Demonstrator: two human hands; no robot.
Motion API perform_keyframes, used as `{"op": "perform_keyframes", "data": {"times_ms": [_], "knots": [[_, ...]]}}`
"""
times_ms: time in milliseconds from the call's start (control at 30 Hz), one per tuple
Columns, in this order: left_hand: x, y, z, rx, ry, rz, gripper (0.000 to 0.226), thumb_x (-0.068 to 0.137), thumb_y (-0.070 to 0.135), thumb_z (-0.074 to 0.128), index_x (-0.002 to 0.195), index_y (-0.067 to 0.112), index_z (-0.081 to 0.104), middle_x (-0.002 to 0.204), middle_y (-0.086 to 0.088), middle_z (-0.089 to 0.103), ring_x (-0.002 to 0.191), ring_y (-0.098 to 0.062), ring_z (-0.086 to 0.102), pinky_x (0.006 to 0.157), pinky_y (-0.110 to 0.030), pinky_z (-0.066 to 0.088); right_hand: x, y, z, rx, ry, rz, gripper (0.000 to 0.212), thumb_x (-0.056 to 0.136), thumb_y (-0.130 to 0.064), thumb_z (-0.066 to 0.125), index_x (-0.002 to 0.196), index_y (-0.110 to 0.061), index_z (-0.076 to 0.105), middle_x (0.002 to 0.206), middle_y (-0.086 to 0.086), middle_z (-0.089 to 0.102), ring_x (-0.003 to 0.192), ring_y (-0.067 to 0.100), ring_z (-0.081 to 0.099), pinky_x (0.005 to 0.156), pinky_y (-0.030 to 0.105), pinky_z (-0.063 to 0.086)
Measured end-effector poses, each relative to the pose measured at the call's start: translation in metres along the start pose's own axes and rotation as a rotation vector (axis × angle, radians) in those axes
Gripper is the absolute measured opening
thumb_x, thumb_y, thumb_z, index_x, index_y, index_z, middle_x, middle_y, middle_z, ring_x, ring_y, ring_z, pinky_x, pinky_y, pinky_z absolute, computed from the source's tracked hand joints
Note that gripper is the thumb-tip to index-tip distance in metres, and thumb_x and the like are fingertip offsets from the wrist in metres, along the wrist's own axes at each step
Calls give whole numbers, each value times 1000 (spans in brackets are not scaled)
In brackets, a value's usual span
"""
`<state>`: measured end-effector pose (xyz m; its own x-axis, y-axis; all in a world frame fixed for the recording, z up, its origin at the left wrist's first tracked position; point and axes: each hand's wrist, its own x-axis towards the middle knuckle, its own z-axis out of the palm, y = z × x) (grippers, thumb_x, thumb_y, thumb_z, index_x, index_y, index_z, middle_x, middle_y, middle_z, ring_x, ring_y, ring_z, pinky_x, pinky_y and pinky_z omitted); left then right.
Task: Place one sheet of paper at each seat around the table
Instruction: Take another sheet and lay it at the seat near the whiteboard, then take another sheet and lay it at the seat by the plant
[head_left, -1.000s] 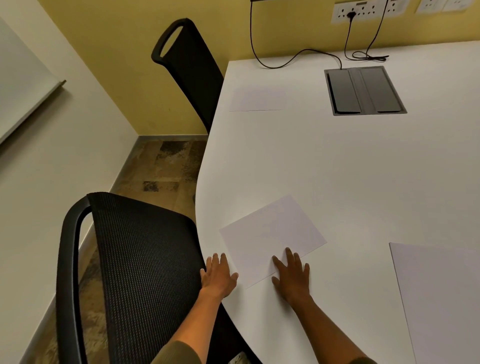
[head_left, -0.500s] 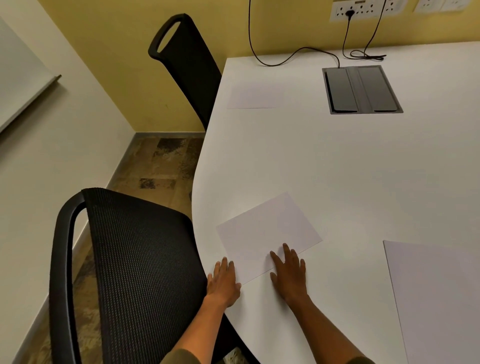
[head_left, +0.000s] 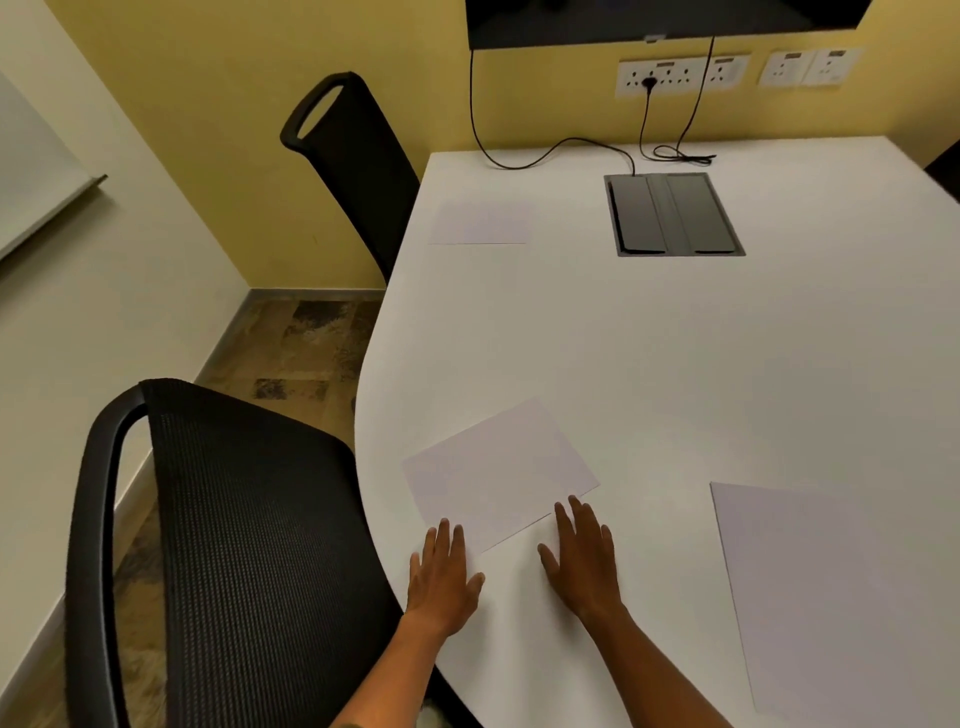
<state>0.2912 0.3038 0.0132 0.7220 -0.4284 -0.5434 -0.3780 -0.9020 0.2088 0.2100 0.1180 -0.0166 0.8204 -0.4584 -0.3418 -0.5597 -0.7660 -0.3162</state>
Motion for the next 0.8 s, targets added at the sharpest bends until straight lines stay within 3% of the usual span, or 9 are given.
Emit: {"op": "perform_keyframes", "data": {"times_ms": [300, 800], "knots": [[-32, 46, 27, 53, -32, 107, 74, 101, 48, 29, 154, 14, -9, 163, -7, -18, 151, -26, -15, 122, -47, 0, -49, 45, -1, 53, 81, 91, 67, 101, -50, 31, 156, -18, 10, 166, 1, 4, 153, 19, 5, 124, 39, 8], [-116, 64, 62, 11, 13, 388, 75, 100, 48, 36, 155, 12, 0, 164, -8, -6, 152, -25, -5, 123, -47, 10, -214, 82, 7, 213, 321, 393, 66, 100, -47, 39, 155, -15, 20, 164, 5, 17, 151, 21, 16, 123, 36, 16]]}}
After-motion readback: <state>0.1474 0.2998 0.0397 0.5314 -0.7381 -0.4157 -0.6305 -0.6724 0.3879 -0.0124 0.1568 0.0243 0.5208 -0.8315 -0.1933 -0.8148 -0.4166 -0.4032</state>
